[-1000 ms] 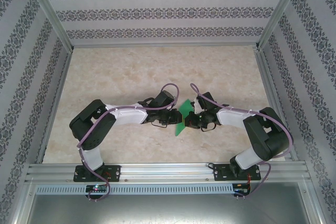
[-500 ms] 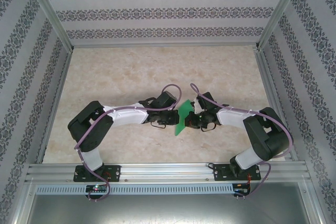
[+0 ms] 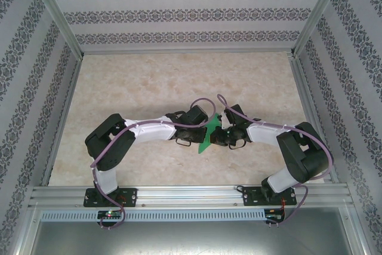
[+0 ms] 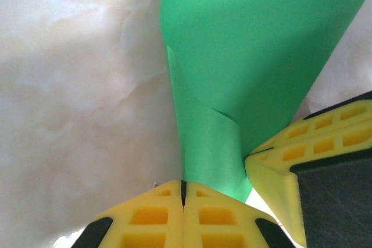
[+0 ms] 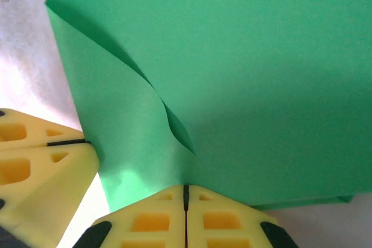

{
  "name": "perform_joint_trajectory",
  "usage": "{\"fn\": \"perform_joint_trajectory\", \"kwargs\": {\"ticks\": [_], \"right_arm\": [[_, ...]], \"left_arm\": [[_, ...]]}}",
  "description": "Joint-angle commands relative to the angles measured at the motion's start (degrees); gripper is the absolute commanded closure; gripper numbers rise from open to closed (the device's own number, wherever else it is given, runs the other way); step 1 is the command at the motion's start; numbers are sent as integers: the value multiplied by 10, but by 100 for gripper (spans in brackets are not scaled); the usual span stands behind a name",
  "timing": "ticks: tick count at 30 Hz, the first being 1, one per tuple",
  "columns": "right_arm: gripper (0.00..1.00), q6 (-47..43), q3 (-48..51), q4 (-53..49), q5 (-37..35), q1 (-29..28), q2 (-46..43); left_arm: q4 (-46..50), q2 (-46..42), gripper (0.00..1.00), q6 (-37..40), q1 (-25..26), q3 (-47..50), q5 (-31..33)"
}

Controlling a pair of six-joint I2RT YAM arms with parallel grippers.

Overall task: Fold a paper plane with a square sheet of paper (pick it up from the middle)
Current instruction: Fold the wing for the fifth time at the center of the table.

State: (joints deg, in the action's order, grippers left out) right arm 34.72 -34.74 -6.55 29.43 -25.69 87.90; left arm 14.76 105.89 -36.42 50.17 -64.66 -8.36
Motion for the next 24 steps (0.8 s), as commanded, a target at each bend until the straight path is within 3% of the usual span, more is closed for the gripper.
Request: {"fn": "perform_joint_trajectory", "kwargs": {"ticks": [1, 24], "right_arm": [[93, 5, 7, -3, -10, 6, -3], [95, 15, 36, 9, 7, 36, -30]], "left_arm": [[21, -1, 94, 25, 11, -9, 20], [-71, 22, 94, 27, 23, -8, -96]]}}
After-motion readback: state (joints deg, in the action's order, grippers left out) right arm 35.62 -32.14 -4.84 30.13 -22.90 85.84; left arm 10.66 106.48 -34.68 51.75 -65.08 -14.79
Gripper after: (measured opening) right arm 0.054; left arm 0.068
